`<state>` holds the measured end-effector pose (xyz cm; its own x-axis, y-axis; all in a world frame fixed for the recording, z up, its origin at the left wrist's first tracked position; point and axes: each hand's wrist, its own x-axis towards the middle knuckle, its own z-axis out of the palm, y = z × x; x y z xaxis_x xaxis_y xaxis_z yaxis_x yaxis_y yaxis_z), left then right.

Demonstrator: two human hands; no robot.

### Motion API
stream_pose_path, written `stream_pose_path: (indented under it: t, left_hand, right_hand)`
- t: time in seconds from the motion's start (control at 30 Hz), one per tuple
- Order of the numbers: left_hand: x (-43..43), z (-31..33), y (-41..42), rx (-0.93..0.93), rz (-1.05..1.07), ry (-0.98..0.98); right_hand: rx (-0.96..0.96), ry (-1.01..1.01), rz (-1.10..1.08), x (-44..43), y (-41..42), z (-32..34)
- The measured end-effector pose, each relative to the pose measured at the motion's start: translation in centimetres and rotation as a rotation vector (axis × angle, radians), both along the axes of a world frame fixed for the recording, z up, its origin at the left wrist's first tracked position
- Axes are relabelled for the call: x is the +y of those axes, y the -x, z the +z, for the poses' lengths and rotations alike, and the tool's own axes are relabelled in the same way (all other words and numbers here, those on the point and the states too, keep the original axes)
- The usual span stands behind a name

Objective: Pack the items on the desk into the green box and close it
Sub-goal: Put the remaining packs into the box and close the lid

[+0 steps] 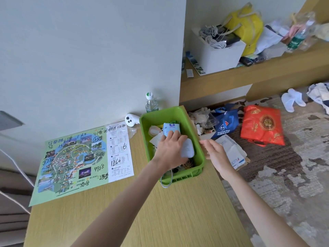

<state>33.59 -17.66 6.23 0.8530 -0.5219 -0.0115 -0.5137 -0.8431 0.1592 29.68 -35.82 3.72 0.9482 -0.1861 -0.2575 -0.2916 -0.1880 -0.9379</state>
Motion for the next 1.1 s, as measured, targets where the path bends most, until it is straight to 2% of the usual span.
stream_pose_path:
  t: [0.1, 0.27, 0.33, 0.4, 0.47, 0.53, 0.57, 0.7, 0.83, 1.1]
  left_hand:
    - [0.1, -0.8, 0.5, -0.017, -0.060, 0.021]
    - [2.0, -1.2, 0.4, 0.156, -0.127, 0.013]
    - [2.9, -0.7, 0.4, 0.177, -0.105, 0.095]
    - [3.7, 0.2, 0.2, 0.121, -0.023, 0.231]
    - [4.7, 0.8, 0.0, -0.031, 0.092, 0.341]
    - [5.7, 0.8, 0.0, -0.173, 0.263, 0.386]
    - [6.2, 0.8, 0.0, -0.186, 0.362, 0.377]
    - [7.1, -0.6, 0.5, 0.080, 0.666, 0.425]
    - [7.3, -1.2, 0.5, 0.263, 0.763, 0.637]
    - [8.7, 0.1, 0.4, 0.194, 0.768, 0.811]
  right_hand:
    - [-0.024, 0.057, -0.005, 0.8, -0.1, -0.4]
    - [-0.095, 0.205, 0.004, 1.5, -0.4, -0.4]
    - [-0.102, 0.270, 0.024, 1.6, -0.5, -0.4]
    - [-0.095, 0.339, 0.035, 1.8, -0.7, -0.5]
    - [-0.070, 0.417, 0.042, 2.2, -1.0, -0.6]
    - [-0.065, 0.517, 0.048, 2.5, -1.3, -0.7]
    - [-0.074, 0.566, 0.048, 2.7, -1.4, -0.7]
    - [-0.104, 0.655, 0.032, 3.3, -1.3, -0.7]
    - [-0.136, 0.643, 0.008, 3.8, -1.2, -0.5]
    - [-0.226, 0.628, -0.020, 5.3, -0.4, 0.6]
